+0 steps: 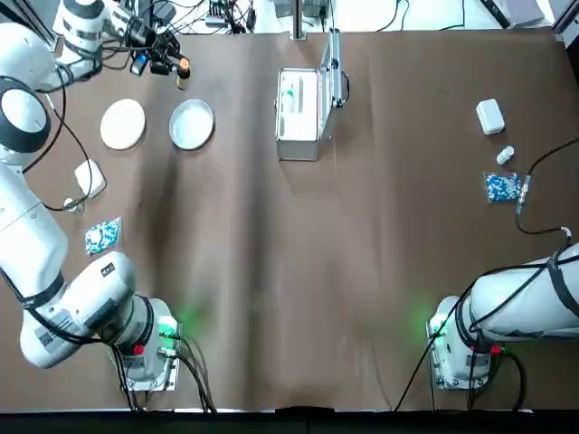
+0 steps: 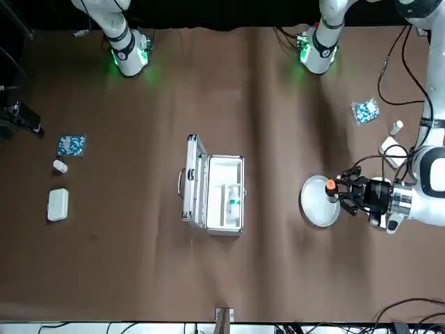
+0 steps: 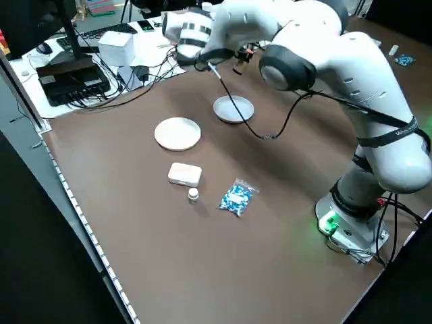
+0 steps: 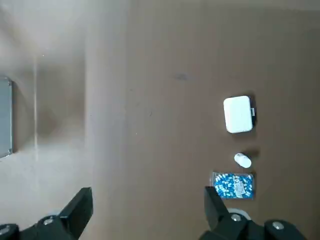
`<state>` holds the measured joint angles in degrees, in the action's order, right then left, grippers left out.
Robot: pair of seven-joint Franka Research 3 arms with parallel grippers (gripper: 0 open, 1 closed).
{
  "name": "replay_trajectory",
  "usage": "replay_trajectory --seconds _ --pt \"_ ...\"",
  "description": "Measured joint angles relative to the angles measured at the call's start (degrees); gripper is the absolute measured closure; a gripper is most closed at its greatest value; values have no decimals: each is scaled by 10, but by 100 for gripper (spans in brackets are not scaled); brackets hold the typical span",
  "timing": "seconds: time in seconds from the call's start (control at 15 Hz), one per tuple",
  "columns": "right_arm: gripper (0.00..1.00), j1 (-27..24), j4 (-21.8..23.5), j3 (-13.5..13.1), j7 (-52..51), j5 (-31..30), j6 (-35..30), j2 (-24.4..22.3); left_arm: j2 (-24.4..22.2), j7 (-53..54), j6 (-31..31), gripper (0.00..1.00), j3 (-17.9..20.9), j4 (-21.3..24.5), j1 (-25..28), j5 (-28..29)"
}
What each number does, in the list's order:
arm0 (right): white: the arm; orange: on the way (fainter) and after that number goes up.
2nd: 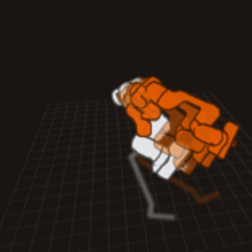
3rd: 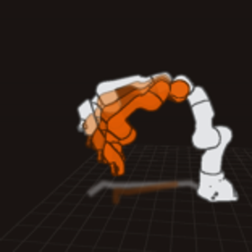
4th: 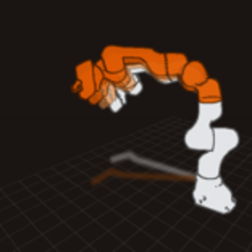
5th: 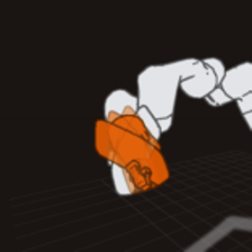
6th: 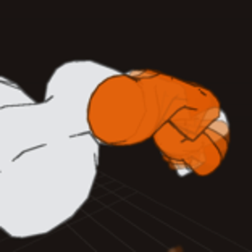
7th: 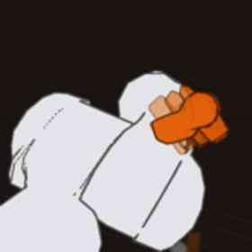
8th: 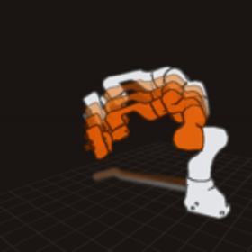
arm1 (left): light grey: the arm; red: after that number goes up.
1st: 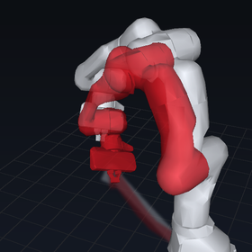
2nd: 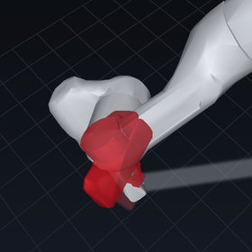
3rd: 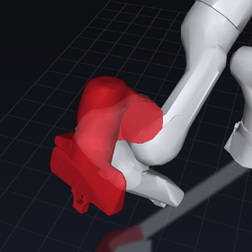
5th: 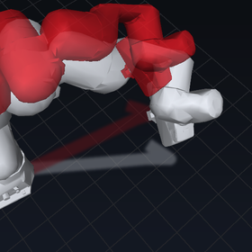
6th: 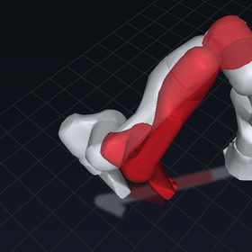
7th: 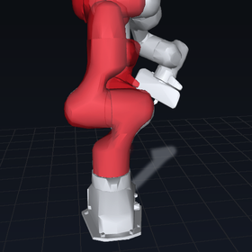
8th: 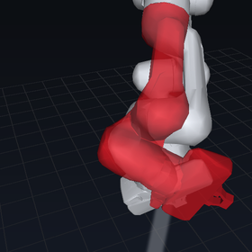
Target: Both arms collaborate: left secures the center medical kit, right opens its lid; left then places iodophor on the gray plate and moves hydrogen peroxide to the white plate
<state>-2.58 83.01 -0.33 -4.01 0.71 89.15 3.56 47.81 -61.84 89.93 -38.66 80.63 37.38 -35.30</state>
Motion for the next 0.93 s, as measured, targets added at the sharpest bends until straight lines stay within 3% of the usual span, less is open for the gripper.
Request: replay_trajectory --seconds 0.47,0.93 --pt "1 0 0 -1 0 0 25 0 71 105 -25 67 3 15 50 -4" --pt "1 0 2 -1 0 0 23 0 134 170 -26 67 21 18 53 -32"
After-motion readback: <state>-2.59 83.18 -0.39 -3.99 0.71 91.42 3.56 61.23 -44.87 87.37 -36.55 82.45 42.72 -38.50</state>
